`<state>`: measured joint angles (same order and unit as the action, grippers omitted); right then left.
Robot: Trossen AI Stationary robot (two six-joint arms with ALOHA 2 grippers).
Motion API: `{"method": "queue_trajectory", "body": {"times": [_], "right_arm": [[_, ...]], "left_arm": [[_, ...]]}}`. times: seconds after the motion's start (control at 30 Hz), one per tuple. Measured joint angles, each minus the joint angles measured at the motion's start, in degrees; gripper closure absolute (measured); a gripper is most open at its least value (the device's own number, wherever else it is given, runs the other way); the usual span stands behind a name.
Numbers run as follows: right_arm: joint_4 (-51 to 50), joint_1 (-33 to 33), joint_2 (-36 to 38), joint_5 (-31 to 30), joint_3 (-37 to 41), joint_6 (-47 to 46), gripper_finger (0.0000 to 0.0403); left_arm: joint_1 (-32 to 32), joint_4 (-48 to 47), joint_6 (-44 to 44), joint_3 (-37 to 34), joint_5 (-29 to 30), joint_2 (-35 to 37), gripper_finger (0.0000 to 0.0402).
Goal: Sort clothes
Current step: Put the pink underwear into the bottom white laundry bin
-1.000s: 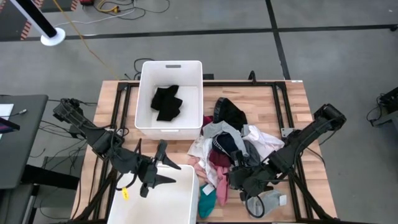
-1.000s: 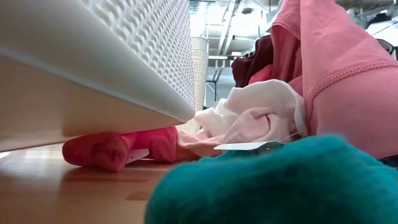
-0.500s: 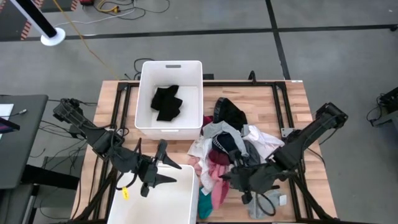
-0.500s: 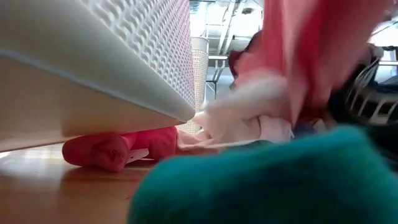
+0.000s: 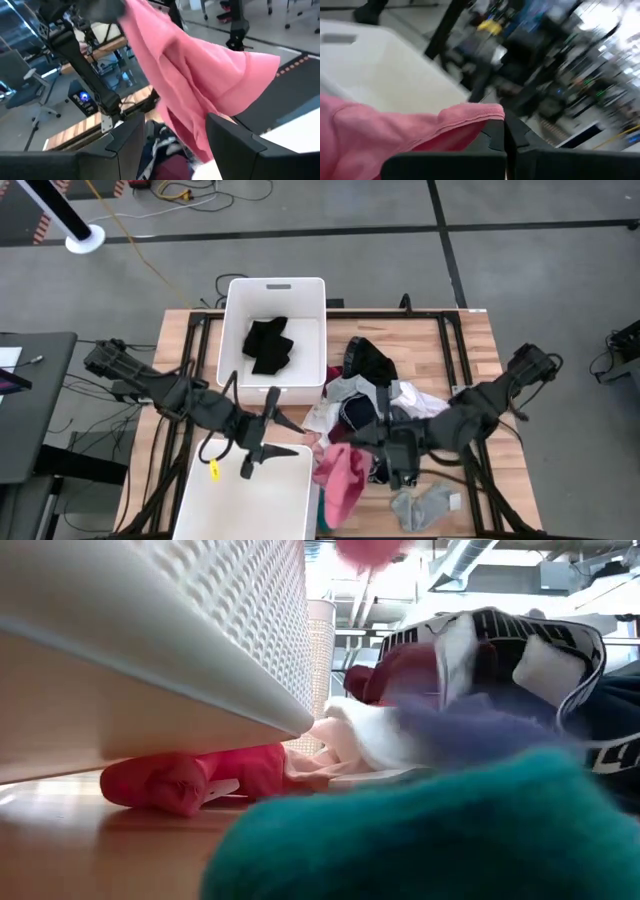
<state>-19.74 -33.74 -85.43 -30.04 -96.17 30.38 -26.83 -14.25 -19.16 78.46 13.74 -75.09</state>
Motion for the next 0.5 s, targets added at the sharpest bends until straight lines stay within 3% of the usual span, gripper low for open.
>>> {"method": "queue_trajectory", "body": {"times": [0.3,0.4,0.5], "right_arm": [[2.8,6.0,0.0,1.1,-7.1,7.8,0.0403],[3.2,7.6,0.0,5.1,-9.2,8.8,0.0403],[3.5,8.5,0.0,6.7,-10.3,9.3,0.0403]], "left_arm": [[6.7,6.9,1.6,0.1,-6.0,-1.3,0.0198],[9.1,9.6,2.3,0.1,-4.9,-3.5,0.0198],[11.1,12.4,2.3,0.1,0.1,-5.5,0.0197]]}}
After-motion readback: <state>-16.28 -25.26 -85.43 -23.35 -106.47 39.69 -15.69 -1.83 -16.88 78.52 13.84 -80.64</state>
